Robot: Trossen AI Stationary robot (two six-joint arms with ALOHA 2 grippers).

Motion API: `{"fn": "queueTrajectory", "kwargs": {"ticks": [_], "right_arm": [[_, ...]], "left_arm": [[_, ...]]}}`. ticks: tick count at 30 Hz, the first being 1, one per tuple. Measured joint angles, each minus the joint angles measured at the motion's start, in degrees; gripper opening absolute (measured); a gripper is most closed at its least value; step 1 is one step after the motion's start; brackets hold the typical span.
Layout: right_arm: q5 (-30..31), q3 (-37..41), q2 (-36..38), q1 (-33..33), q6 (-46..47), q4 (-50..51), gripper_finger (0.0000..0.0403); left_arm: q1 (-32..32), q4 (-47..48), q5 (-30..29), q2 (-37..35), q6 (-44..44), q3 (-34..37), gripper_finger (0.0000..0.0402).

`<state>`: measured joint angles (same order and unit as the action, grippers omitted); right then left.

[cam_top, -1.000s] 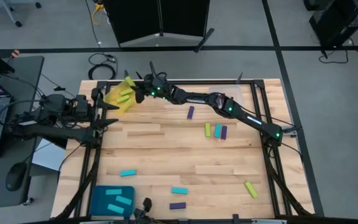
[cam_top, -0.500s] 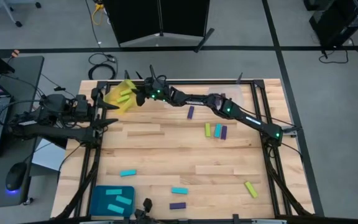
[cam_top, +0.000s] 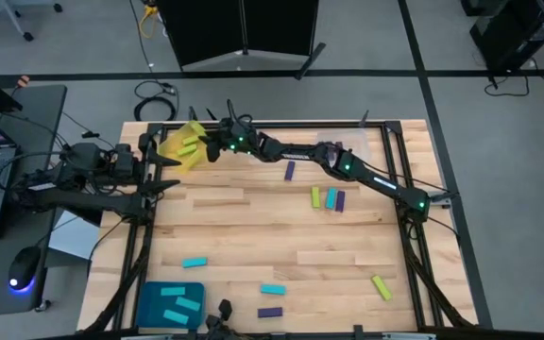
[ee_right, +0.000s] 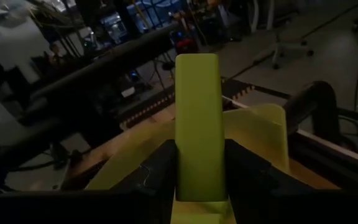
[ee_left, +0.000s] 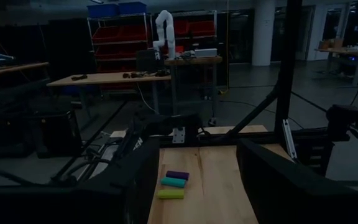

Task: Sort blocks
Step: Put the light green block into the yellow transparent bin

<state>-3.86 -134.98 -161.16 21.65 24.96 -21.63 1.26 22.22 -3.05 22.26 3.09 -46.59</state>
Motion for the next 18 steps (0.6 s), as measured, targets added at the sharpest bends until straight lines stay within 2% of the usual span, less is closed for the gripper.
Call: {"fn": "queueTrajectory", "kwargs": {"ticks": [8,18], "right_arm": [[0.8,0.0,0.0,0.2,0.8,-0.2,0.0122],[-1.2,0.0,0.0,0.2,0.7,-0.1,0.0148]], "left_arm": [[0.0,0.0,0.0,0.0,-0.1,0.0,0.0223],[0.0,0.0,0.0,0.0,-0.1,0.0,0.0223]]}}
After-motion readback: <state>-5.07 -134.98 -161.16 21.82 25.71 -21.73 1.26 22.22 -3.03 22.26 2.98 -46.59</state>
